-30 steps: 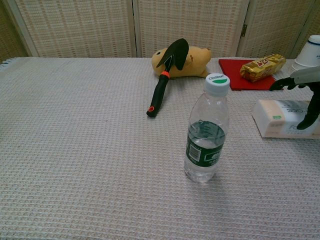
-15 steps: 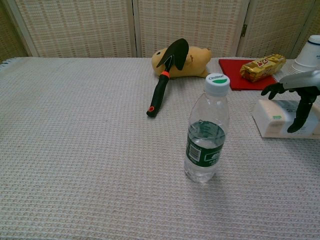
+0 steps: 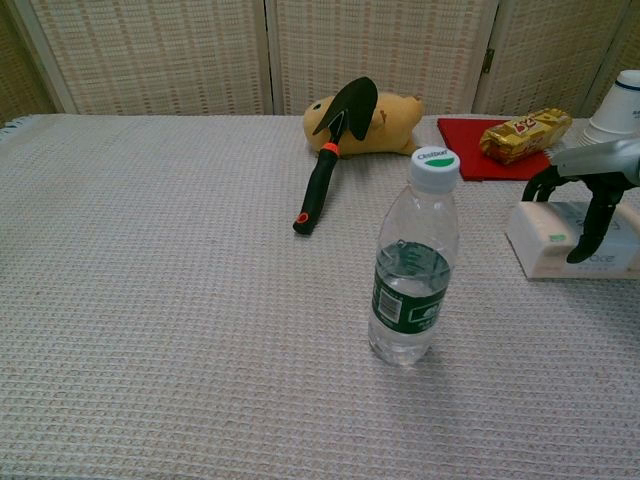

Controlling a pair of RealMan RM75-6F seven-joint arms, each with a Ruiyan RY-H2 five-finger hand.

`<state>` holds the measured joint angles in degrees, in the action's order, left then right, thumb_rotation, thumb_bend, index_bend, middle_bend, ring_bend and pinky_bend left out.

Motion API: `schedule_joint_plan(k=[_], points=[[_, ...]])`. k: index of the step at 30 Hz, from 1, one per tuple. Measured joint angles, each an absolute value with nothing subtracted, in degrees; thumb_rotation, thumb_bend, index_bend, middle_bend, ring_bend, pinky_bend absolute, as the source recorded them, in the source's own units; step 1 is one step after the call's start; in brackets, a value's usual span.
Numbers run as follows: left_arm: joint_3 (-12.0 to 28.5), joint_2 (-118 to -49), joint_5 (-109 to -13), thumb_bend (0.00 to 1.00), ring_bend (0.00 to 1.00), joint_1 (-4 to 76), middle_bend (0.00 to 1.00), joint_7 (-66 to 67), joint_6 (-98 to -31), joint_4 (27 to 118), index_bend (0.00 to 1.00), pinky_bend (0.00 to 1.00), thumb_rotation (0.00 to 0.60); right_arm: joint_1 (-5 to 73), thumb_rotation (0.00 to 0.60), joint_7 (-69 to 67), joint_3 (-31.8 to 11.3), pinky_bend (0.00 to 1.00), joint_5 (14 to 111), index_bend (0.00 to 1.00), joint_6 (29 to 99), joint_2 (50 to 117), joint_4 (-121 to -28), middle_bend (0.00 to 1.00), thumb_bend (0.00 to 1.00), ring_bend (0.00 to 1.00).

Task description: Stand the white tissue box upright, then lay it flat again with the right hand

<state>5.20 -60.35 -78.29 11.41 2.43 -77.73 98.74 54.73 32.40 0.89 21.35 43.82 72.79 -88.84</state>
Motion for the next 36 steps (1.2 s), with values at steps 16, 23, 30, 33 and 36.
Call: schedule_joint_plan(k=[16,23,30,33,36], points=[[5.3,-60.3,-78.3,0.49,0.0,11.3,0.0,2.5,-78.0,98.8,0.19,0.14,0.6,52.5,0.6,28.8,0.0,0.0,29.0,0.52,48.0,73.8,-88.3,0.44,0.08,0.28],[5.3,-60.2,-78.5,0.49,0.0,11.1,0.0,2.3,-78.3,99.0,0.19,0.14,0.6,48.0,0.6,16.0,-3.2,0.0,40.9,0.54,50.5,74.4,-87.2,0.46,0.12,0.3],[5.2,-60.3,-78.6,0.49,0.0,11.2,0.0,2.7,-78.1,99.1,0.19,0.14,0.6,42.0,0.6,-16.8,-6.9,0.0,55.8,0.56,54.9,76.9,-82.6,0.48,0.14,0.32],[5.1,-60.4,-78.6,0.49,0.0,11.2,0.0,3.0,-78.2,99.1,0.19,0.14,0.6,39.9,0.6,-35.3,-7.5,0.0,62.3,0.56,56.6,78.7,-78.4,0.48,0.15,0.32],[5.2,-60.4,-78.3,0.49,0.0,11.2,0.0,3.1,-78.1,99.0,0.19,0.14,0.6,38.2,0.6,-53.2,-7.6,0.0,69.1,0.56,58.2,81.3,-72.1,0.48,0.16,0.32]])
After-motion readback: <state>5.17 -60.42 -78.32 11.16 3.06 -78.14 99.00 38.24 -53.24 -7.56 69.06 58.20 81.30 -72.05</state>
